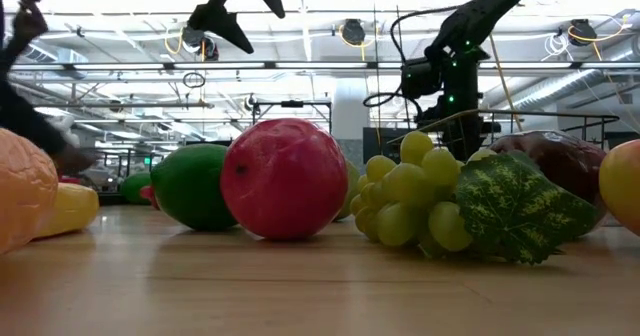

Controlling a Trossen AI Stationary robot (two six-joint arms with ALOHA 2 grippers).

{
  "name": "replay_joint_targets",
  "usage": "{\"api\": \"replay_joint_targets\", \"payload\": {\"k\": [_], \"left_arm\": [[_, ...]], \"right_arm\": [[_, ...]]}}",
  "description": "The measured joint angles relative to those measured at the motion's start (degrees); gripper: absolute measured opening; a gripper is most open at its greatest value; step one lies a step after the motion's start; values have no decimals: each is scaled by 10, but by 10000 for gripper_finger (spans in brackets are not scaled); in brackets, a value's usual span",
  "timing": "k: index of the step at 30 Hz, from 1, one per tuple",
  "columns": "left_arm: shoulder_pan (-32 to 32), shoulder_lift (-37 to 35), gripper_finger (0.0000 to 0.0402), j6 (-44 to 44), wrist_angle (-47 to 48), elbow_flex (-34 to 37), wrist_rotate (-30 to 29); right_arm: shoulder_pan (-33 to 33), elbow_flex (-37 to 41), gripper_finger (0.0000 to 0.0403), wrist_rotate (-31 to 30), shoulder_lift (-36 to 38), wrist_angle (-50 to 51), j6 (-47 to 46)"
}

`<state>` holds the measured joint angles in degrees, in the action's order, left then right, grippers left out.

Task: Build produce basket
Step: Put the light red apple into the wire basket

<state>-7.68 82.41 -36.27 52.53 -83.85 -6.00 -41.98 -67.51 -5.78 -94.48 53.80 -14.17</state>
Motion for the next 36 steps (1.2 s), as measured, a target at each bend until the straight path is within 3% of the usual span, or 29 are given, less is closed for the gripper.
{"api": "replay_joint_targets", "payload": {"k": [7,14,21,27,36], "left_arm": [[0,0,397,-3,19,0,0],[-14,0,397,-27,122,0,0],[-70,1,397,34,134,0,20],[-130,13,397,75,151,-1,60],[-201,33,397,-26,176,41,61]], "right_arm": [[-2,0,1,-2,38,9,1],[-2,0,0,2,108,23,1],[-1,0,0,36,196,20,31],[-4,0,0,61,240,-14,145],[-4,0,0,63,249,-88,285]]}}
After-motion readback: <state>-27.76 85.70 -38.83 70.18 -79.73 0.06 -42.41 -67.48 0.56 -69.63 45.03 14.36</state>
